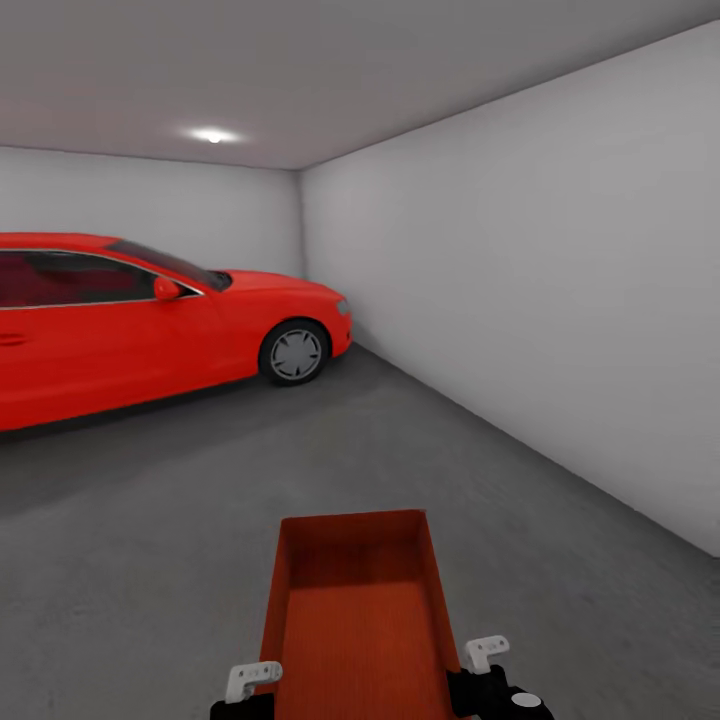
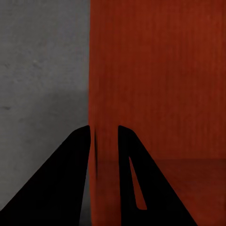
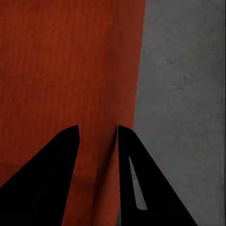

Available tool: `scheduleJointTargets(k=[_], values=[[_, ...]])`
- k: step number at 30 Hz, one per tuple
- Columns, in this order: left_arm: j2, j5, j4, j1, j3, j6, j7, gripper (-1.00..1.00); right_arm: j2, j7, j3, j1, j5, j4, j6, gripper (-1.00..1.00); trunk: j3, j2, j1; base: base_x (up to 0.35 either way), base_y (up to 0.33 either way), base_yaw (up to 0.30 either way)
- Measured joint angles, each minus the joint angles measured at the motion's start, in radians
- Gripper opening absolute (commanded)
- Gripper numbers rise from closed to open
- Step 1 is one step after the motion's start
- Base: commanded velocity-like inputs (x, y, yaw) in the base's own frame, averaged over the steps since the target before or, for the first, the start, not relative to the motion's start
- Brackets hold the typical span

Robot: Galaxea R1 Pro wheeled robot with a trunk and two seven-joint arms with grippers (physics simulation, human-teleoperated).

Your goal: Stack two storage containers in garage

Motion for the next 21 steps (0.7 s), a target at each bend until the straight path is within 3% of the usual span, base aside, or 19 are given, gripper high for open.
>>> scheduleJointTargets(k=[21], values=[[0.0, 0.0, 0.0, 0.0, 0.0, 0.0, 0.0, -1.0, 0.0, 0.0, 0.0, 0.0, 0.0, 0.0, 0.0, -1.0, 0.0, 0.0, 0.0, 0.324, 0.0, -0.277]])
